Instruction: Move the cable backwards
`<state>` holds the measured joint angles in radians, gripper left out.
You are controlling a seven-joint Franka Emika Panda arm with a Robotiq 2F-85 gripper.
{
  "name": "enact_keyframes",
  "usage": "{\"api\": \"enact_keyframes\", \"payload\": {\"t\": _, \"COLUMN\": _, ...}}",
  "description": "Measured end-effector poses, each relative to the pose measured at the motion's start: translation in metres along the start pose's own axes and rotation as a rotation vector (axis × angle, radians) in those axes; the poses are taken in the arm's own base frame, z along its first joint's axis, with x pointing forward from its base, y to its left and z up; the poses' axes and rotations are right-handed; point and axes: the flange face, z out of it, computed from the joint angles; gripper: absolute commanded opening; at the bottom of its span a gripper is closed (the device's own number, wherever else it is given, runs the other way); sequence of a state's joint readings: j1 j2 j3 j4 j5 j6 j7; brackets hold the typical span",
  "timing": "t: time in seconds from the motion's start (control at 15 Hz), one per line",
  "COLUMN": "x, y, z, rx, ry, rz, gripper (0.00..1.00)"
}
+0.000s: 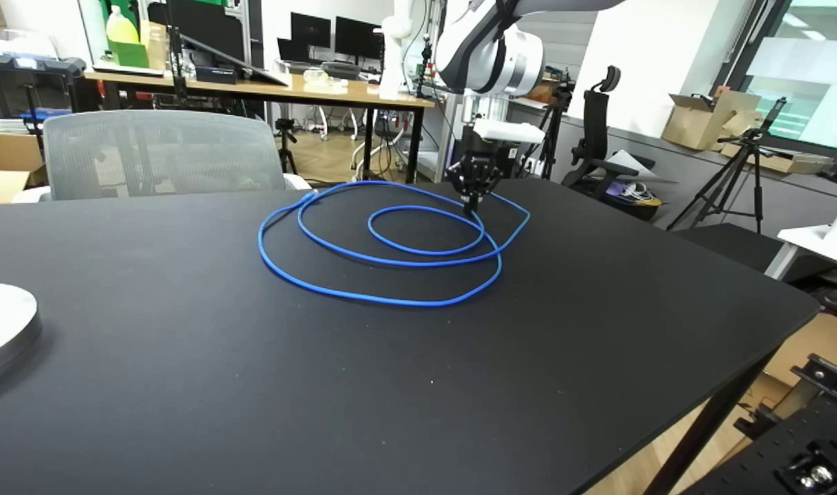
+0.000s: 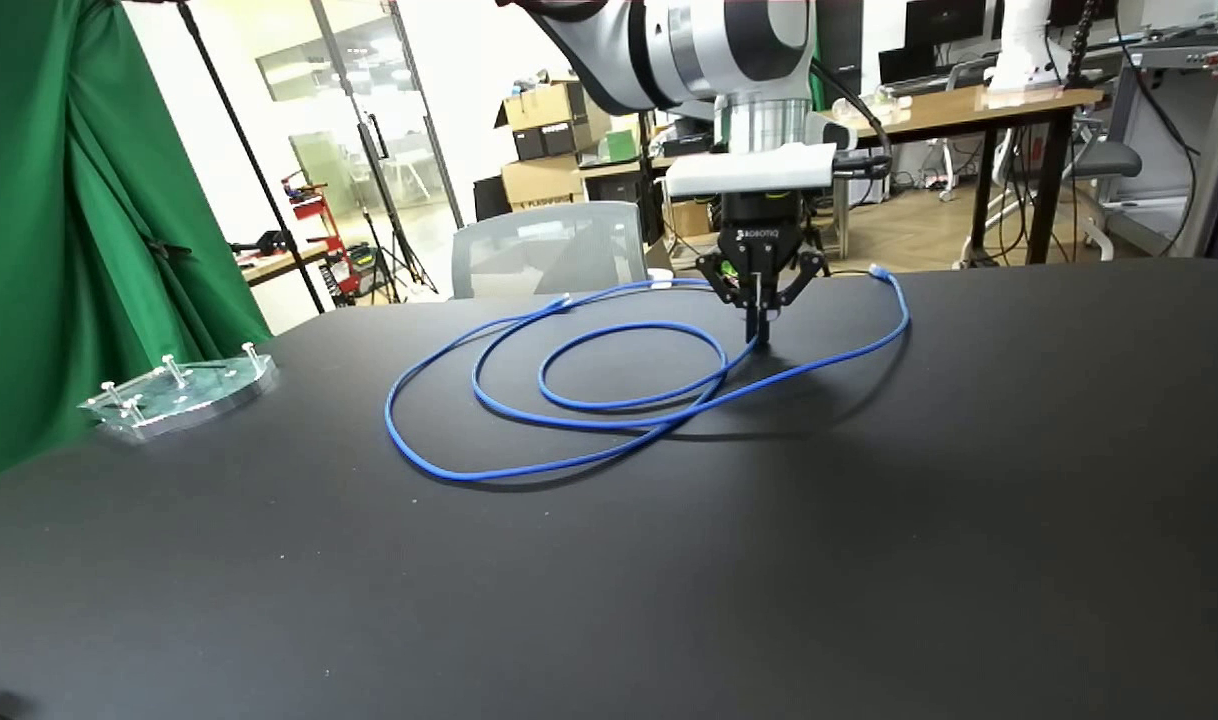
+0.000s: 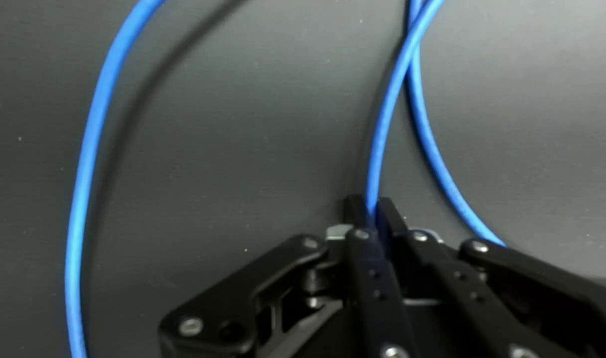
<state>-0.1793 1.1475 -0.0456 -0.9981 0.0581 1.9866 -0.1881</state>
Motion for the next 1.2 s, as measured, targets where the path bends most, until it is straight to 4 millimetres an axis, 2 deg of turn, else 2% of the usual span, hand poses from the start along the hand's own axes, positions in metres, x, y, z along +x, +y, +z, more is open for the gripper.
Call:
{"api": "enact_keyframes", "payload": {"t": 0.4, "x": 0.000, "y": 0.002, "z": 0.000, "rx": 0.005, "ry": -0.006, "rz": 0.003, "gripper": 0.02}}
{"api": "enact_keyframes", "payload": {"t": 0.53, "x": 0.002, "y": 0.000, "z": -0.007, "rx": -0.001, "ry": 0.014, "rz": -0.001, "gripper": 0.02}}
{"api": "enact_keyframes", "payload": {"t": 0.67, "x": 0.004, "y": -0.007, "z": -0.023, "rx": -0.014, "ry": 0.044, "rz": -0.012, "gripper": 0.02}}
{"api": "enact_keyframes", "payload": {"t": 0.87, "x": -0.001, "y": -0.027, "z": -0.055, "rx": -0.042, "ry": 0.061, "rz": -0.045, "gripper": 0.02}}
{"api": "enact_keyframes", "payload": {"t": 1.2, "x": -0.035, "y": -0.063, "z": -0.106, "rx": -0.096, "ry": 0.032, "rz": -0.074, "gripper": 0.02}}
